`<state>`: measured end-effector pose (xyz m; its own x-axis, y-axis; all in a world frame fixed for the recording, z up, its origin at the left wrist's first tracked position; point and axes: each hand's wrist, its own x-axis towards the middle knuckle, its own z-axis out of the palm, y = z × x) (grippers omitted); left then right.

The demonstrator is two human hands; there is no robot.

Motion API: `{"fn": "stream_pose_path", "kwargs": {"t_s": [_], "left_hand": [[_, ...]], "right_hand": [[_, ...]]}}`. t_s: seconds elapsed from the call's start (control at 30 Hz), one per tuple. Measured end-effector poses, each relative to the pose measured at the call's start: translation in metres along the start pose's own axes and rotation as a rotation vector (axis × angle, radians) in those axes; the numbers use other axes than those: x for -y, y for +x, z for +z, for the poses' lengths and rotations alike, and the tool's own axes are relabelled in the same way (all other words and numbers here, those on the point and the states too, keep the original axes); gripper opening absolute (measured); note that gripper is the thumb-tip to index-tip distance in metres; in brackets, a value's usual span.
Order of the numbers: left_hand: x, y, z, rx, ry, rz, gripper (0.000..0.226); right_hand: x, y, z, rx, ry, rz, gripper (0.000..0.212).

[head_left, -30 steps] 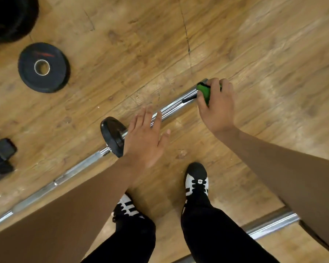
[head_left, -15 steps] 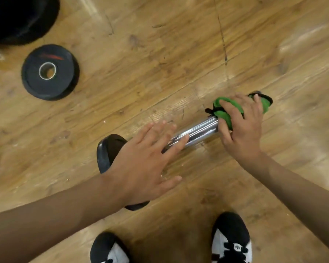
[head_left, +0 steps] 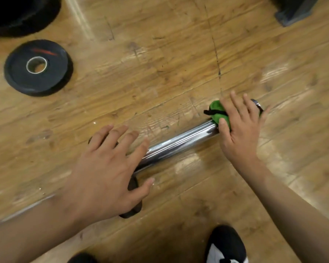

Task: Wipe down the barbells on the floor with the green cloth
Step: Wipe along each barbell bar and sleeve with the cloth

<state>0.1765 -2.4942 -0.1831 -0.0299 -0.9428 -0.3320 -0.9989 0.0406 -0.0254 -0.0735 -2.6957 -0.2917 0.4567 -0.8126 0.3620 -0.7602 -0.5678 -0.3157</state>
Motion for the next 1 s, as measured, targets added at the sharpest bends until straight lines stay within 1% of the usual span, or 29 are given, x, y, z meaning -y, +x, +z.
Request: {"fn": "stream_pose_path", "kwargs": {"t_s": [0.1,0.13,0.17,0.23,0.27,0.3,0.33,0.37,0.43,0.5,0.53,0.6,0.67,0.73,0.8,0.83,0.9,0.93,1.0], "left_hand": [[-0.007,-0.004,0.003,-0.084,-0.012,-0.020,0.074],[-0.011,-0.006,0.005,-0.098,-0.014,-0.034,0.073],[-0.013,-0.007,0.007,-0.108,-0.016,-0.046,0.073],[-0.014,-0.006,0.009,-0.128,-0.026,-0.042,0.073],[-0.012,-0.004,0.008,-0.139,-0.035,-0.028,0.073],[-0.008,-0.001,0.008,-0.160,-0.045,-0.016,0.073],[-0.004,0.001,0.008,-0.187,-0.054,-0.012,0.071],[0.000,0.002,0.008,-0.205,-0.062,-0.011,0.070],[0.005,0.005,0.008,-0.224,-0.080,-0.024,0.066],[0.011,0.006,0.011,-0.269,-0.107,-0.040,0.061],[0.014,0.006,0.012,-0.294,-0.125,-0.050,0.059],[0.022,0.009,0.011,-0.335,-0.155,-0.077,0.058],[0.034,0.013,0.010,-0.300,-0.161,-0.087,0.063],[0.042,0.017,0.004,-0.244,-0.118,-0.078,0.070],[0.033,0.015,-0.005,-0.174,-0.004,-0.011,0.075],[0.022,0.012,-0.007,-0.127,0.073,0.058,0.075],[0.009,0.007,-0.004,-0.053,0.230,0.213,0.078],[0.009,0.005,-0.004,-0.025,0.276,0.241,0.079],[0.017,0.010,-0.009,-0.028,0.293,0.206,0.078]], "right_hand": [[0.017,0.005,0.001,0.016,0.062,0.134,0.042],[0.033,0.003,0.002,0.014,0.088,0.136,0.043],[0.052,-0.004,0.003,0.035,0.111,0.077,0.044],[0.082,-0.023,0.007,0.133,0.140,-0.203,0.045],[0.086,-0.030,0.006,0.170,0.129,-0.350,0.044],[0.079,-0.026,0.005,0.181,0.109,-0.449,0.041],[0.064,-0.019,0.006,0.159,0.094,-0.467,0.039],[0.045,-0.010,0.006,0.112,0.090,-0.399,0.037],[-0.002,0.014,0.005,0.001,0.086,-0.121,0.034],[-0.026,0.032,0.001,-0.057,0.090,0.135,0.036],[-0.025,0.037,0.002,-0.081,0.101,0.205,0.036],[-0.007,0.043,0.008,-0.115,0.093,0.271,0.034],[0.012,0.044,0.014,-0.127,0.059,0.249,0.032],[0.032,0.038,0.024,-0.116,0.074,0.117,0.030],[0.049,0.029,0.032,-0.108,0.121,-0.033,0.027],[0.054,0.027,0.036,-0.118,0.131,-0.081,0.025],[0.059,0.030,0.042,-0.145,0.146,-0.102,0.026],[0.059,0.032,0.043,-0.141,0.163,-0.110,0.028],[0.053,0.037,0.040,-0.117,0.190,-0.153,0.036]]}}
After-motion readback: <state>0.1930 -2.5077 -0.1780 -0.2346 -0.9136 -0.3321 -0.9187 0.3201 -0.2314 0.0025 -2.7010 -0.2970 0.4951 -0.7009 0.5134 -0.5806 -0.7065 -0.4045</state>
